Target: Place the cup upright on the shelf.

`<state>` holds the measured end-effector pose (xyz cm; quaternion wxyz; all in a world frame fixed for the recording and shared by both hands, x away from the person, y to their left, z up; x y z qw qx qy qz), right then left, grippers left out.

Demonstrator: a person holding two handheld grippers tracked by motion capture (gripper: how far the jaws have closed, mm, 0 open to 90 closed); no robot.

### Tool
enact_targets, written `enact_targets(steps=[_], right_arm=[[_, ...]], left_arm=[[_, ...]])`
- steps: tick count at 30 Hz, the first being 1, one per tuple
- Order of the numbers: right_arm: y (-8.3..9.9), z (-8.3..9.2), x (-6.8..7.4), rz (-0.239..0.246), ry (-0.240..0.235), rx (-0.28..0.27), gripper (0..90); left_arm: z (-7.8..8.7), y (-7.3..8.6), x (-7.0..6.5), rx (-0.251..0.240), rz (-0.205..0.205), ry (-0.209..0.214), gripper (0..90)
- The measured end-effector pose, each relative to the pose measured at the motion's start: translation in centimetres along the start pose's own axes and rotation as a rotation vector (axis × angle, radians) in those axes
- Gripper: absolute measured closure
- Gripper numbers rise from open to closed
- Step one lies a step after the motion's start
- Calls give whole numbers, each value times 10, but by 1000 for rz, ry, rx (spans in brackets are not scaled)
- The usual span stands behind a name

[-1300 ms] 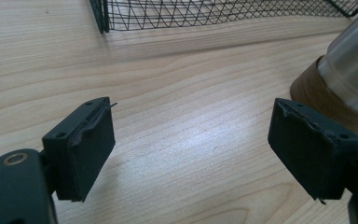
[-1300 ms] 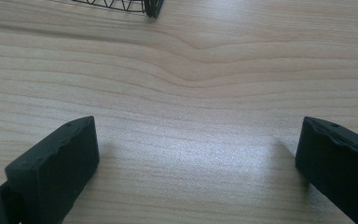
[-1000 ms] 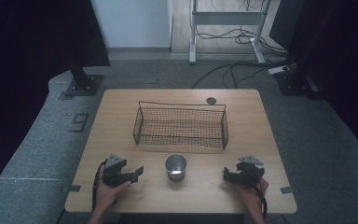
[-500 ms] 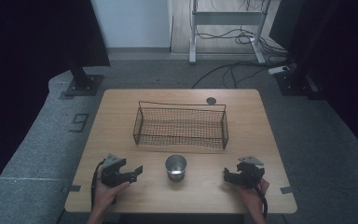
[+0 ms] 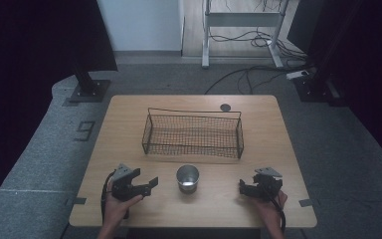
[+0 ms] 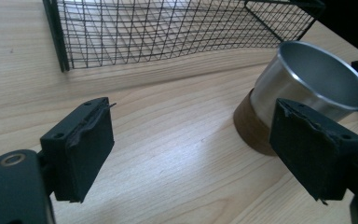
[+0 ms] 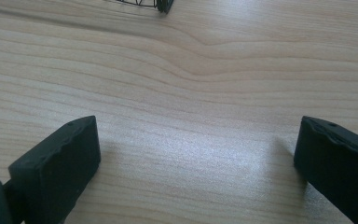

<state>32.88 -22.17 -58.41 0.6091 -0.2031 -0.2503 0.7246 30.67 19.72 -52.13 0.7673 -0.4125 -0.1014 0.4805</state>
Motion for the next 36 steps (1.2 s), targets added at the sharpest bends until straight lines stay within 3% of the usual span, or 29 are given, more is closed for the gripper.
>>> enact_targets(steps=[6, 18, 23, 36], right_arm=[[0, 0, 0, 0, 0, 0, 4], [0, 0, 0, 0, 0, 0, 4], [0, 0, 0, 0, 0, 0, 4], [0, 0, 0, 0, 0, 0, 4]], left_arm=[[0, -2, -5, 4, -1, 20, 143], [-1, -16, -25, 2, -41, 56, 139], [3, -24, -33, -27, -53, 61, 131], [-4, -34, -48, 14, -88, 96, 117]])
Point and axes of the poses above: each handheld gripper's, and its own axes: z roughly backward along the jaws, y roughly out of its underside, x roughly to its left, the point moved 4 cm from there along -z, roughly forward along the jaws, and after that the axes turned 8 degrees about x, right-handed, at the moved point
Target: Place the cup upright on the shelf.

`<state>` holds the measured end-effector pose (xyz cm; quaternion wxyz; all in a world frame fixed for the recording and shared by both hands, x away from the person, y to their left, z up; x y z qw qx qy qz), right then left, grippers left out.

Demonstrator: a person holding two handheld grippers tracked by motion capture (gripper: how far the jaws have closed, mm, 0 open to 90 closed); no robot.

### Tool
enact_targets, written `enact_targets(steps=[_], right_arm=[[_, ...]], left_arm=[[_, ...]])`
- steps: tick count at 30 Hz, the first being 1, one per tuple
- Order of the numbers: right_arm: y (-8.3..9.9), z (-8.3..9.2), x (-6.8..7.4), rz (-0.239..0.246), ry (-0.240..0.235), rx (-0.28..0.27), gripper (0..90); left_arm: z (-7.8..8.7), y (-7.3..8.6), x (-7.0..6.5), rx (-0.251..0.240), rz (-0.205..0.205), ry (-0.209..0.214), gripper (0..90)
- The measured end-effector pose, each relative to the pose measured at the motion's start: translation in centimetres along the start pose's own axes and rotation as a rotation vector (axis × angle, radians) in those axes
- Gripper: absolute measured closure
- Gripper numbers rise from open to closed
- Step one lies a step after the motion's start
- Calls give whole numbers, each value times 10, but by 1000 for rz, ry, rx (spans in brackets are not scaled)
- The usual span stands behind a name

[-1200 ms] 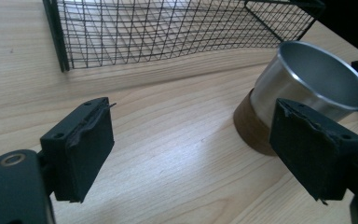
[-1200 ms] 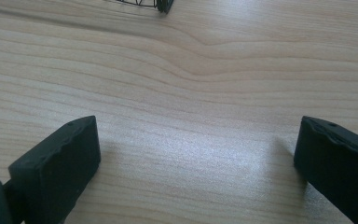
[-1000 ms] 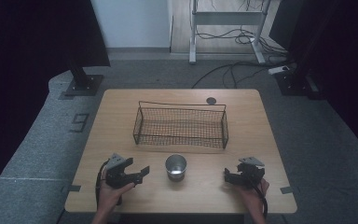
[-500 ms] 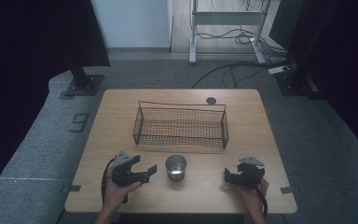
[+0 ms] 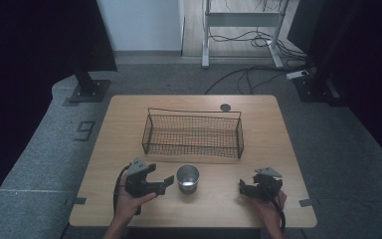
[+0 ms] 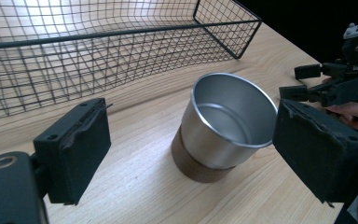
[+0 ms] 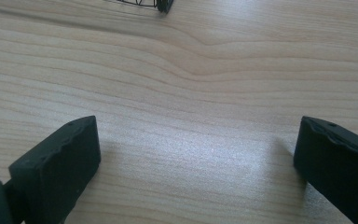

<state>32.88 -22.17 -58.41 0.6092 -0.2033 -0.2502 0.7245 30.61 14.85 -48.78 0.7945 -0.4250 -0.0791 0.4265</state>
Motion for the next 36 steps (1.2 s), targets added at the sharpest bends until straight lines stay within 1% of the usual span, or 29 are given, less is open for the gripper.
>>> enact_targets(steps=[11, 15, 23, 31, 32, 33, 35, 36], right_arm=[[0, 0, 0, 0, 0, -1, 5], [0, 0, 0, 0, 2, -3, 9], [0, 0, 0, -2, 2, -3, 10], [0, 0, 0, -4, 3, -4, 12], [0, 0, 0, -5, 3, -4, 11], [0, 0, 0, -5, 3, -4, 11], [0, 0, 0, -8, 4, -1, 9], [0, 0, 0, -8, 4, -1, 9]], left_arm=[[-7, -5, -8, 19, -13, 18, 115], [-12, -7, -14, 25, -26, 31, 115], [-19, -9, -23, 40, -47, 50, 104], [-29, -8, -27, 58, -50, 50, 83], [-32, -8, -27, 66, -49, 45, 74], [-32, -8, -27, 66, -49, 45, 71], [-38, -7, -28, 79, -61, 33, 59], [-38, -7, -28, 79, -61, 33, 56]])
Point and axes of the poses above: each handheld gripper's, and its own axes: z roughly backward along the jaws, y roughly out of its underside, x roughly to its left, the point moved 4 cm from there along -z, roughly forward along the jaws, and after that the axes turned 8 degrees about x, right-handed, at the moved point
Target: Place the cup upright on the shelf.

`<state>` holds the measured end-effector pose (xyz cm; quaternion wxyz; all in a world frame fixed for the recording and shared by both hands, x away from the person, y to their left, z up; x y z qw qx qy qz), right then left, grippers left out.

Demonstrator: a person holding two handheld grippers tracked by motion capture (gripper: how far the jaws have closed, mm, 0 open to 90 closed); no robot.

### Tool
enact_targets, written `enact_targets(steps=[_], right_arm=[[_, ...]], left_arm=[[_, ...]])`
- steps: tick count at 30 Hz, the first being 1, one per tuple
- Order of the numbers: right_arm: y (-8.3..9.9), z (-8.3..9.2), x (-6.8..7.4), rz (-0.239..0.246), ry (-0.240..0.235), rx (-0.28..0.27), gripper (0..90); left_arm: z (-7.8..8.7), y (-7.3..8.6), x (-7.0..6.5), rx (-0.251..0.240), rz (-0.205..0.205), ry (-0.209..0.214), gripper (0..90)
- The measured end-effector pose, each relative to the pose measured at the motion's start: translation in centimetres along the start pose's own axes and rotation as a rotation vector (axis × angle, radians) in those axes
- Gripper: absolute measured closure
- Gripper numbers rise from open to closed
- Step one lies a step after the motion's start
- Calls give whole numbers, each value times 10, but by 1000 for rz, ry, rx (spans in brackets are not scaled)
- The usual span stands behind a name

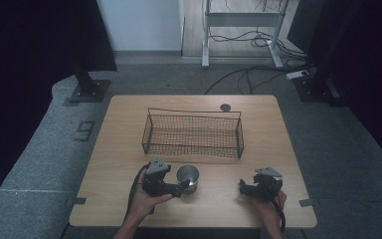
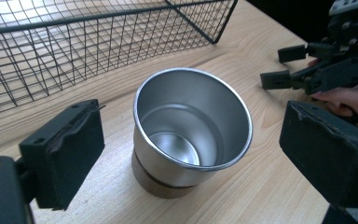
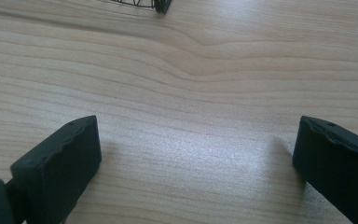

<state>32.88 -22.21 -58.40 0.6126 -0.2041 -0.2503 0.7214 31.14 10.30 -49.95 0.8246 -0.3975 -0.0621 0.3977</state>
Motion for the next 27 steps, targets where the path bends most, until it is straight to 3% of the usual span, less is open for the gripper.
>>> enact_targets(steps=[15, 27], right_arm=[[0, 0, 0, 0, 0, 0, 10], [0, 0, 0, 4, -3, -2, 13]], left_arm=[[-26, 1, -7, 39, -23, -26, 17], [-47, 2, -6, 72, -13, -58, 36]])
Point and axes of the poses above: each handheld gripper's, and its own axes: z roughly backward along the jaws, y roughly out of its underside, x roughly to its left, the point moved 4 cm from there along -z, roughly forward along the jaws, and after that the axes turned 8 degrees about x, right-handed, at the moved point
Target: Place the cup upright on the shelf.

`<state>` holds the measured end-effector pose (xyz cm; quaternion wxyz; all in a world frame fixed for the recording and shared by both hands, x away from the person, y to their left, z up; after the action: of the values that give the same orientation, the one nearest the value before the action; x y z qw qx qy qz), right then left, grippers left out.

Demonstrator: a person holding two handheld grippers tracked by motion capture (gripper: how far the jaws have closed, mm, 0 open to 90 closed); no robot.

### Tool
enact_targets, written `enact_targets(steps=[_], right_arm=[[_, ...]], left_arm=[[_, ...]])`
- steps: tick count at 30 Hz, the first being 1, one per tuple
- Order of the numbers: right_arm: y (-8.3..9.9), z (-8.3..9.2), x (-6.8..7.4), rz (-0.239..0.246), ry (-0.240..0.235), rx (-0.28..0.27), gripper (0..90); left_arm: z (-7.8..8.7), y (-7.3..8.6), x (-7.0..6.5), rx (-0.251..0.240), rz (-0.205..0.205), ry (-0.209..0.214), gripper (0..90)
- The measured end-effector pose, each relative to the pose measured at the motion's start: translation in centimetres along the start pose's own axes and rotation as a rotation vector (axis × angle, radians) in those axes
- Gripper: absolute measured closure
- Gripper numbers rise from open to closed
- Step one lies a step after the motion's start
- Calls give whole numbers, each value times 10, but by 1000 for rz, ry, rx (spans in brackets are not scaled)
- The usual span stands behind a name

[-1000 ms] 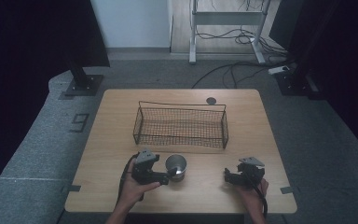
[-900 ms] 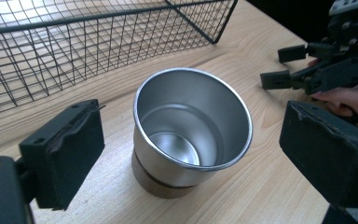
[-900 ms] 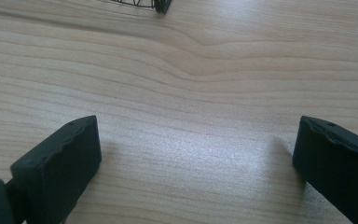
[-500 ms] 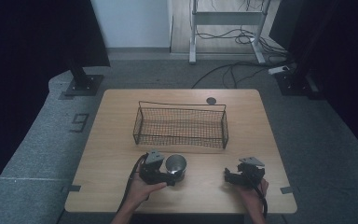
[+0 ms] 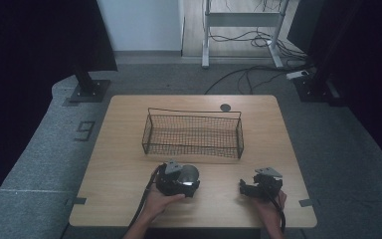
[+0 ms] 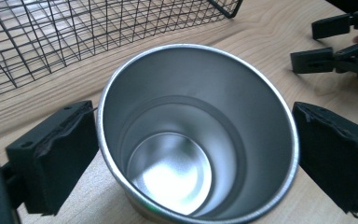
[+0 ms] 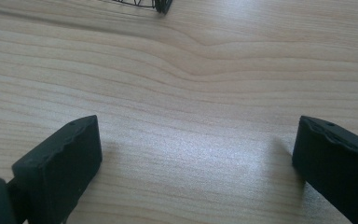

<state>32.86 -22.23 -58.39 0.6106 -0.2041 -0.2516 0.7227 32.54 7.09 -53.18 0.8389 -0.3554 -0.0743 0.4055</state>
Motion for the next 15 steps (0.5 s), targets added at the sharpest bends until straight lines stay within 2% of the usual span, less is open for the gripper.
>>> enact_targets(steps=[5, 6, 15], right_arm=[[0, 0, 0, 2, -1, 0, 15], [0, 0, 0, 1, -2, 1, 15], [0, 0, 0, 0, -2, -2, 19]], left_arm=[[-5, 1, -2, 3, -1, -16, 65], [-6, 1, -2, 1, -3, -24, 94], [-7, 2, -2, -13, -43, -14, 131]])
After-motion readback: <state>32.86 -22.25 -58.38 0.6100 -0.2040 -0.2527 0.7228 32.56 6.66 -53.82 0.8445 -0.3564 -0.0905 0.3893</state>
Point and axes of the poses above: each handheld gripper's, and its own axes: z roughly backward along the jaws, y roughly out of its underside, x roughly to its left, the point moved 4 cm from there along -z, roughly forward along the jaws, and after that the axes turned 8 degrees about x, right-handed, at the moved point
